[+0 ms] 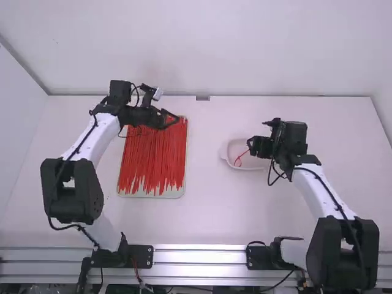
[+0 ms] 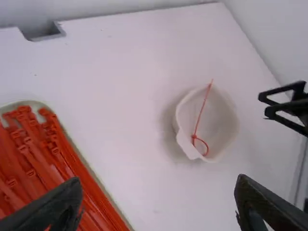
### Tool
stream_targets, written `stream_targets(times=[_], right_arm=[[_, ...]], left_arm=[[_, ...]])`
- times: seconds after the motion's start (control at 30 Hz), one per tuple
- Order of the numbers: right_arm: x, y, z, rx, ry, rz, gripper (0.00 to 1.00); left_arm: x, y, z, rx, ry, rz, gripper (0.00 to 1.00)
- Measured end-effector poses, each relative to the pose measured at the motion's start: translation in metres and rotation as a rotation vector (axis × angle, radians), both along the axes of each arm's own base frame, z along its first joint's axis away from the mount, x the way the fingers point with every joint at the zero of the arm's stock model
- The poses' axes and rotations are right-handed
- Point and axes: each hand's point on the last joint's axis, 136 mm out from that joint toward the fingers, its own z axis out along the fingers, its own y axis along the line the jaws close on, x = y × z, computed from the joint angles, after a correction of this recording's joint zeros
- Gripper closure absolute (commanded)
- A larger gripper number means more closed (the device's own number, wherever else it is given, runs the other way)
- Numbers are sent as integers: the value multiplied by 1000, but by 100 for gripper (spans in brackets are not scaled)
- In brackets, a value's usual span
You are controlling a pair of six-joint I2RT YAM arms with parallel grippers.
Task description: Fasten the cable tie
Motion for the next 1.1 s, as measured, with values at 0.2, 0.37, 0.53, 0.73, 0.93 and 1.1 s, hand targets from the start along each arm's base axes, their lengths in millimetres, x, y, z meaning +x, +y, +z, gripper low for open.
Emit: stream_targets(times=[0.2, 0.37, 0.53, 0.73, 0.93, 1.1], right_arm=[[-8, -16, 9, -113, -127, -33, 35], [-31, -33, -2, -191, -133, -97, 47], [-58, -47, -20, -250, -128, -153, 58], [-84, -52, -39, -272, -130, -171, 71], [-109, -53, -64, -277, -132, -174, 85], [-128, -53, -88, -279, -131, -174, 95]], left_arm=[[-5, 9, 9, 26, -46, 94, 32], [-10, 21, 17, 69, -123, 173, 42], [-17, 35, 28, 118, -228, 259, 53], [-29, 52, 39, 169, -335, 362, 65], [-56, 72, 23, 246, -338, 467, 79], [-80, 91, 6, 315, -338, 562, 91]])
